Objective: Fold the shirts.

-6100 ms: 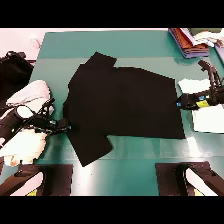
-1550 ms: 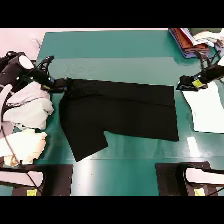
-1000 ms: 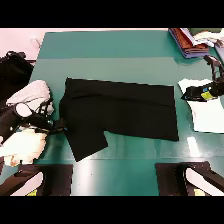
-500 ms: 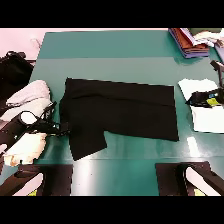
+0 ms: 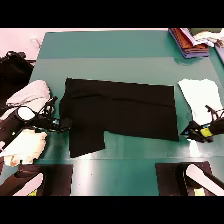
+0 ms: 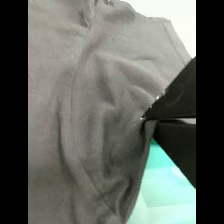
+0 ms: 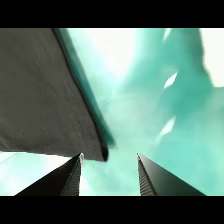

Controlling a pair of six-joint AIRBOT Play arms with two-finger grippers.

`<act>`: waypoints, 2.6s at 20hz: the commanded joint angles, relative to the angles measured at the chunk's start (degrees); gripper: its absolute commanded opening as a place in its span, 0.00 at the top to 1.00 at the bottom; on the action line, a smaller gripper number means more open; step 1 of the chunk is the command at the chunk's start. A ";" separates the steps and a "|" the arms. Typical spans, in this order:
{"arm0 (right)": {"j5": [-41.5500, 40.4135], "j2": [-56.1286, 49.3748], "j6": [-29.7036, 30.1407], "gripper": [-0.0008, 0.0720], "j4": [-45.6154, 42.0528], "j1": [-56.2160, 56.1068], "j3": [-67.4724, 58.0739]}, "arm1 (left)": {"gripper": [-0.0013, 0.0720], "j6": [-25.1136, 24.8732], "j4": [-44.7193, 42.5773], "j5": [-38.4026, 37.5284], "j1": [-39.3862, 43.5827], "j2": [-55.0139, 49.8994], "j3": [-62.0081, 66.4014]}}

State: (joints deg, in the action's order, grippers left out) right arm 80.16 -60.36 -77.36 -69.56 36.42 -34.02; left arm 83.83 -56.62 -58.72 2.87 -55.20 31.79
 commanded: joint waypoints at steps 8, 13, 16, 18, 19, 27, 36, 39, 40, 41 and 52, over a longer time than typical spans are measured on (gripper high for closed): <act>-4.55 -0.59 3.80 0.92 9.35 -7.26 1.42 | 0.96 0.79 -0.02 -3.93 0.00 1.01 0.31; 1.55 8.72 1.62 0.96 2.84 -13.16 -3.93 | 0.96 6.29 -7.26 -14.32 0.00 17.11 0.31; 7.78 16.11 -0.55 0.96 -3.67 -14.08 -5.88 | 0.96 6.78 -7.52 -26.51 0.00 26.29 0.35; 10.75 20.31 -1.77 0.96 -7.82 -14.03 -6.71 | 0.96 7.87 -7.23 -27.69 0.00 29.53 0.35; 11.37 21.94 -2.19 0.96 -9.01 -14.01 -7.39 | 0.96 7.85 -7.17 -27.43 0.00 29.66 0.37; 6.29 9.09 -2.21 0.96 -8.04 -16.33 -20.87 | 0.96 4.13 -11.45 -11.61 0.00 15.30 10.71; 0.57 -17.44 -3.02 0.96 -3.15 -24.79 -37.20 | 0.95 1.31 -11.78 3.26 0.00 -10.80 23.89; 0.55 -21.86 0.90 0.58 7.34 -20.96 -40.30 | 0.19 3.87 -11.80 5.49 0.00 -11.30 24.72; 0.85 -22.69 2.38 0.50 9.29 -19.15 -40.50 | 0.19 3.78 -11.80 4.74 0.00 -11.23 25.22; 0.85 -22.80 3.65 0.45 9.86 -17.46 -39.78 | 0.19 3.80 -11.76 3.65 0.00 -10.95 25.46; -2.27 -31.58 14.10 0.32 22.38 -6.12 -27.23 | 0.95 7.39 -5.33 9.33 10.73 -13.07 25.35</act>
State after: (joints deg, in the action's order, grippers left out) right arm 78.70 -88.42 -66.24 -53.84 30.68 -62.59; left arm 89.10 -62.96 -53.45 9.10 -67.00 57.08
